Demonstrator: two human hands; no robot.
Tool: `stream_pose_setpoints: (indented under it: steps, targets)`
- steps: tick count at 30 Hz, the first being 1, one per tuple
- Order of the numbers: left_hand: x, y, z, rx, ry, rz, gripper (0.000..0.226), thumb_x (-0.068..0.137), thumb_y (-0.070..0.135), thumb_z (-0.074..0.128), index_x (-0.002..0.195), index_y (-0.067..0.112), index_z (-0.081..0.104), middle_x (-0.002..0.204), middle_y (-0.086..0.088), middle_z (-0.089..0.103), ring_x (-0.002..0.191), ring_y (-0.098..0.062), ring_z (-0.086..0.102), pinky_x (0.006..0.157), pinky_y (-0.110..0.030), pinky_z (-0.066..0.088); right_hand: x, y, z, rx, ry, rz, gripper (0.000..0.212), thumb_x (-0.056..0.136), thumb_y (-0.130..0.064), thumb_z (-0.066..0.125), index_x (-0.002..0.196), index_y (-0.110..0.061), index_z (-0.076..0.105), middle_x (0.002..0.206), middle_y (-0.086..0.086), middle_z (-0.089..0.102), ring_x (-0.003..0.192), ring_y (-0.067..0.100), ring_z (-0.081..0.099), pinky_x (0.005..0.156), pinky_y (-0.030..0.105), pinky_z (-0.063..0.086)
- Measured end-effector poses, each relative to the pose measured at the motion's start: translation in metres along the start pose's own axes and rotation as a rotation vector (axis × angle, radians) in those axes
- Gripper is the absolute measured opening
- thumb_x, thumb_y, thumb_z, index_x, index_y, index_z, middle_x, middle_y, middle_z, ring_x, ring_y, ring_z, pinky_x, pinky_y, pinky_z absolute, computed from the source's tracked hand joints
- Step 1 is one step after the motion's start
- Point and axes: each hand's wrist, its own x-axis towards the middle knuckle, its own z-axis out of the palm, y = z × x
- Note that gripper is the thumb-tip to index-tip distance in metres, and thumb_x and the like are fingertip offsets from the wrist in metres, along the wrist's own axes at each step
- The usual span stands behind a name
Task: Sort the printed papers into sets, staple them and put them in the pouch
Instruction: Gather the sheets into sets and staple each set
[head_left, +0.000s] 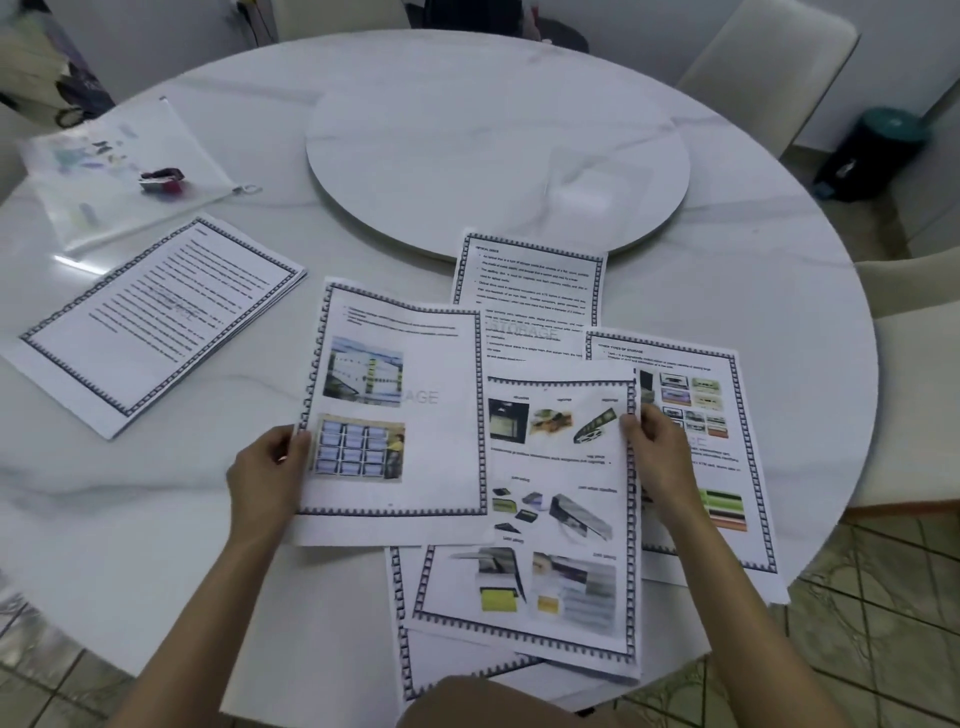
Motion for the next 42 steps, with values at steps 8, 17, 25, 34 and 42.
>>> stream_pose_setpoints:
  steps: [8, 17, 25, 34, 42]
  targets:
    - [0.012, -0.043, -0.04, 0.033, -0.027, -0.129, 0.027, 0.091, 0.014, 0.053, 0.115, 0.004, 0.06, 0.11, -0.021, 0.066, 0.105, -0.035, 0.058, 0.089, -0.039, 0.041, -0.006, -0.025, -0.002, -0.004, 0.07, -0.061, 0.023, 0.097, -0.019, 0.044, 0.077, -0.024, 0.053, 0.073, -0.003, 0.054, 0.068, 0.013, 0.048, 0.06, 0.025, 0.036]
    - [0.018, -0.052, -0.062, -0.01, 0.021, -0.03, 0.038, 0.088, 0.006, 0.057, 0.125, 0.006, 0.051, 0.123, -0.019, 0.055, 0.109, -0.033, 0.053, 0.092, -0.042, 0.04, -0.012, -0.061, -0.004, 0.123, 0.186, -0.132, 0.019, 0.097, -0.018, 0.046, 0.081, -0.014, 0.057, 0.073, 0.004, 0.055, 0.073, 0.018, 0.047, 0.064, 0.029, 0.036]
    - [0.02, 0.023, -0.06, -0.236, -0.14, 0.309, 0.028, 0.09, 0.011, 0.056, 0.116, 0.018, 0.06, 0.113, 0.001, 0.063, 0.098, -0.011, 0.058, 0.081, -0.006, 0.041, -0.027, -0.104, 0.001, 0.096, 0.033, -0.25, 0.015, 0.094, -0.019, 0.051, 0.086, -0.024, 0.062, 0.083, 0.005, 0.064, 0.077, 0.013, 0.057, 0.073, 0.032, 0.046]
    - [0.02, 0.121, -0.045, -0.286, -0.359, 0.625, 0.037, 0.087, 0.029, 0.061, 0.123, 0.022, 0.054, 0.113, 0.007, 0.06, 0.101, -0.006, 0.057, 0.086, -0.018, 0.046, -0.035, -0.158, 0.029, -0.281, -0.306, -0.462, 0.014, 0.092, -0.017, 0.055, 0.081, -0.016, 0.063, 0.065, -0.007, 0.053, 0.061, 0.004, 0.043, 0.061, 0.025, 0.032]
    - [0.011, 0.094, -0.027, -0.252, -0.451, 0.353, 0.014, 0.087, 0.018, 0.062, 0.097, 0.013, 0.069, 0.086, 0.0, 0.068, 0.086, -0.018, 0.064, 0.078, -0.032, 0.049, -0.049, -0.144, 0.061, -0.389, -0.294, -0.536, 0.015, 0.09, -0.022, 0.059, 0.104, -0.019, 0.064, 0.1, -0.004, 0.062, 0.089, 0.002, 0.056, 0.075, 0.002, 0.037]
